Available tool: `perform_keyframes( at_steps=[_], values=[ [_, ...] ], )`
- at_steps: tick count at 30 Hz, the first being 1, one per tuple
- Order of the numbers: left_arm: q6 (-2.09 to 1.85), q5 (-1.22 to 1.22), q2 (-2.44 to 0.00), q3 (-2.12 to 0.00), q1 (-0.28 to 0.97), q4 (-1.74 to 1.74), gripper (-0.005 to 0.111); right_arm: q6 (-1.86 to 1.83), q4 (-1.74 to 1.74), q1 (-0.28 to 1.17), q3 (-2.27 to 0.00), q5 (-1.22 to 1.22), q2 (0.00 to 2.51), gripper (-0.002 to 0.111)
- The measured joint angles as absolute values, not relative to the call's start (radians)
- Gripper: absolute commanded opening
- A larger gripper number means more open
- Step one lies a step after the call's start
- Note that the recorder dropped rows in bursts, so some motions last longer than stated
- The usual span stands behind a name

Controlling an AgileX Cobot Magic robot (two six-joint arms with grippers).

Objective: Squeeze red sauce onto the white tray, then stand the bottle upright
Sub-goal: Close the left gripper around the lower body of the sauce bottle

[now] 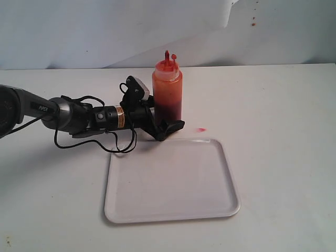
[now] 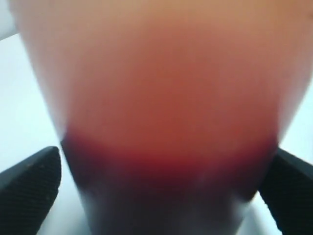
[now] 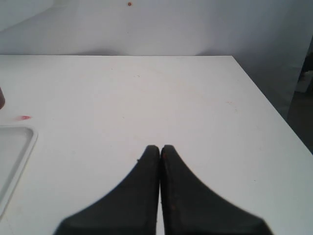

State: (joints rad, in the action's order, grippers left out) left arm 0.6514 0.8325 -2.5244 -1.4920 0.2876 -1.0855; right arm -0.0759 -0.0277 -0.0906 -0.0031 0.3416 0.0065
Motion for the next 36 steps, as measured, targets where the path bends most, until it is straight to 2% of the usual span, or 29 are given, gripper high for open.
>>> perform_keyframes(
  at_steps=[29,32,36],
  values=[
    [0.671,0.846,-2.537,-1.503,0.288,-1.040,0.104,-0.076,-0.028,-0.091,-0.003,0.342,0.007,0.000],
    [0.671,0.846,-2.537,-1.503,0.288,-1.040,0.097,-0.076,-0.028,-0.091,-0.003,0.342,0.007,0.000],
    [0.671,0.846,-2.537,-1.503,0.288,-1.040,0.067,-0.076,-0.028,-0.091,-0.003,0.342,0.007,0.000]
  ],
)
